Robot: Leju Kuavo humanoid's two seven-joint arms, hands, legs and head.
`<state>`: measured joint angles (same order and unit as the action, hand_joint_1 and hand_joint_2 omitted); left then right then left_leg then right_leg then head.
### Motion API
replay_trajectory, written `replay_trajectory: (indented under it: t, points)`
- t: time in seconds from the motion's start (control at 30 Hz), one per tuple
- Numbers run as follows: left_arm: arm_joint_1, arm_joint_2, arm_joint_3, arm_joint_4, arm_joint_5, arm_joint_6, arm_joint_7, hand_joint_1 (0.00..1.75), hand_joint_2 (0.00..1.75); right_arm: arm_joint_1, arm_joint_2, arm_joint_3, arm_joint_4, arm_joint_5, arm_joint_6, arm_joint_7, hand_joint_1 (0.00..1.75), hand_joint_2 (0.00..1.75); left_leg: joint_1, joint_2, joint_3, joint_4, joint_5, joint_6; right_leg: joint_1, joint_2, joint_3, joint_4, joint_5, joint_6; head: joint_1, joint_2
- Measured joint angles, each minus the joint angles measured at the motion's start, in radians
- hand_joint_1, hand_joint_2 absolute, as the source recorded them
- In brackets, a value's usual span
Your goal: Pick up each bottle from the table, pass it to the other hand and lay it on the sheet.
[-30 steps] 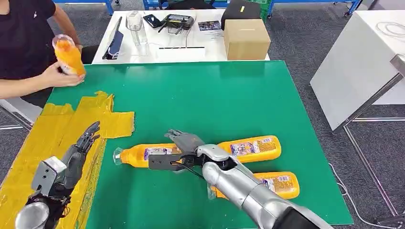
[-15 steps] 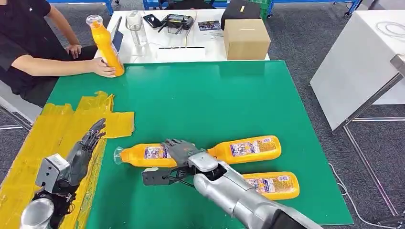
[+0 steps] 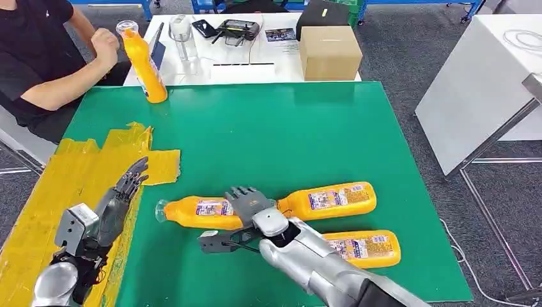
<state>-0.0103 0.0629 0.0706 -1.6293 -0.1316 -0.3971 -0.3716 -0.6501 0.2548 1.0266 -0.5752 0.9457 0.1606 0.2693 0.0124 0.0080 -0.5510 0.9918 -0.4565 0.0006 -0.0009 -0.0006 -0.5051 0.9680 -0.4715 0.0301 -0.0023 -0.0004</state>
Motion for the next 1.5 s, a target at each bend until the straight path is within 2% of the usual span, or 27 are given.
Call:
replay_trajectory:
  t: [0.13,0.23,0.37,0.53,0.7,0.83,0.97,1.0,1.13,1.27,1.5]
  points:
    - [-0.021,-0.006,-0.014,0.011,0.0,-0.001,0.001,0.0,0.0,-0.002,0.008,0.0,0.05,0.018,0.0,0.003,1.75,1.75,0.0,0.002,0.005,0.0,0.0,0.0,0.0,0.002,0.003,0.0,0.0,0.0,-0.001,0.0]
    - [-0.026,-0.007,-0.018,0.014,0.0,-0.001,0.001,0.0,0.0,-0.006,0.012,-0.002,0.07,0.02,-0.004,0.003,1.75,1.75,0.0,0.001,0.01,0.0,-0.001,-0.001,0.0,0.001,-0.001,-0.001,-0.001,-0.001,0.0,0.0]
    - [-0.025,-0.008,-0.018,0.016,0.0,0.001,0.001,0.0,0.0,-0.011,0.019,-0.017,0.079,0.007,-0.018,-0.002,1.75,1.75,0.0,0.001,0.011,-0.001,-0.001,-0.001,0.0,0.001,0.0,-0.001,-0.001,-0.001,-0.001,0.0]
    - [-0.024,-0.009,-0.018,0.016,-0.002,0.002,0.001,0.0,0.0,-0.013,0.023,-0.04,0.079,-0.003,-0.023,-0.008,1.75,1.75,0.0,0.001,0.011,0.0,0.0,0.0,0.0,0.001,0.01,0.0,0.0,0.0,-0.001,0.0]
    - [-0.008,-0.01,-0.015,0.013,0.011,0.025,0.012,0.0,0.0,-0.005,0.024,-0.102,0.072,-0.073,-0.116,-0.065,1.75,1.75,0.0,0.001,0.011,0.0,0.0,0.0,0.0,0.001,0.01,0.0,0.0,0.0,-0.001,0.0]
    - [0.039,-0.031,0.019,-0.027,0.104,0.069,0.066,0.0,0.0,0.074,0.003,-0.226,-0.059,-0.235,-0.251,-0.167,1.75,1.75,0.0,0.001,0.007,0.0,0.0,0.0,0.0,0.001,0.008,0.0,0.0,0.0,0.0,0.0]
    - [0.052,-0.08,0.075,-0.071,0.197,0.155,0.109,0.0,0.0,0.172,-0.011,-0.361,-0.265,-0.397,-0.267,-0.223,1.75,1.75,0.0,-0.001,0.002,0.0,0.0,0.0,0.0,-0.001,0.003,0.0,0.0,0.0,-0.001,0.0]
    - [0.052,-0.093,0.09,-0.079,0.229,0.175,0.114,0.0,1.75,0.193,-0.016,-0.392,-0.314,-0.425,-0.271,-0.236,1.75,1.75,0.0,-0.001,0.0,0.0,0.0,0.0,0.0,-0.001,0.002,0.0,0.0,0.0,0.0,0.0]
    - [0.051,-0.125,0.128,-0.096,0.304,0.22,0.132,0.0,1.75,0.269,-0.026,-0.476,-0.472,-0.504,-0.299,-0.29,1.75,1.75,0.0,-0.001,-0.002,0.0,0.0,0.0,0.0,-0.001,-0.001,0.0,0.0,0.0,-0.001,0.0]
    - [0.052,-0.135,0.137,-0.098,0.321,0.228,0.153,0.0,1.75,0.313,-0.034,-0.512,-0.569,-0.527,-0.306,-0.301,1.75,1.75,0.0,-0.001,-0.003,0.0,0.0,0.0,0.0,-0.001,-0.002,0.0,0.0,0.0,-0.001,0.0]
    - [0.074,-0.137,0.104,-0.097,0.572,0.131,0.317,0.0,1.75,0.348,-0.049,-0.525,-0.656,-0.547,-0.318,-0.312,1.75,1.75,0.0,-0.001,-0.003,0.0,0.0,0.0,0.0,-0.001,-0.002,0.0,0.0,0.0,0.0,0.0]
